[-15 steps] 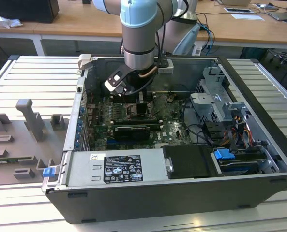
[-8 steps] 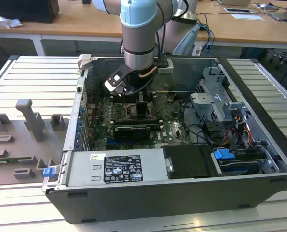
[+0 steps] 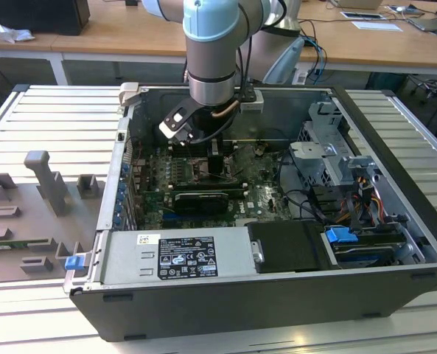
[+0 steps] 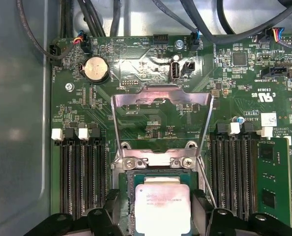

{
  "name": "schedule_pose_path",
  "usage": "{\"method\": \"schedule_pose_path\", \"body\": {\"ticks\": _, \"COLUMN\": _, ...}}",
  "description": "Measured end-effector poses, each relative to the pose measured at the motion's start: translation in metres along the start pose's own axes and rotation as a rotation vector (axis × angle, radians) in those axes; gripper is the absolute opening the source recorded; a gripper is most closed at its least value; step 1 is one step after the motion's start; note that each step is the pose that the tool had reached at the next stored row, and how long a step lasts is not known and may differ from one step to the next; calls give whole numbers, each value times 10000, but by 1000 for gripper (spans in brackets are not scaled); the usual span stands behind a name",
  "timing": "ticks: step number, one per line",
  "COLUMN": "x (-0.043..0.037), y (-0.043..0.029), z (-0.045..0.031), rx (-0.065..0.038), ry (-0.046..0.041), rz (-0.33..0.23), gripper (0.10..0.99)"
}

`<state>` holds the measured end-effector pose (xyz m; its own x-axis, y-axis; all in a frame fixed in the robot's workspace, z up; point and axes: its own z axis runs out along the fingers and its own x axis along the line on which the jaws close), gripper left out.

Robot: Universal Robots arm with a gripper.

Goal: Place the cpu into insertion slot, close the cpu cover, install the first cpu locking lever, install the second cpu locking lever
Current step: 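Place the cpu into insertion slot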

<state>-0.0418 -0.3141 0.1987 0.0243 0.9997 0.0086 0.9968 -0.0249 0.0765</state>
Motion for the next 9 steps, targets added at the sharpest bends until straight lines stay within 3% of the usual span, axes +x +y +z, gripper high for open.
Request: {"method": "schedule_pose_path", "body": {"ticks": 9, "x": 11, "y": 2, "z": 3, "rx": 1, "ry": 20, "rz": 3, "gripper": 675}}
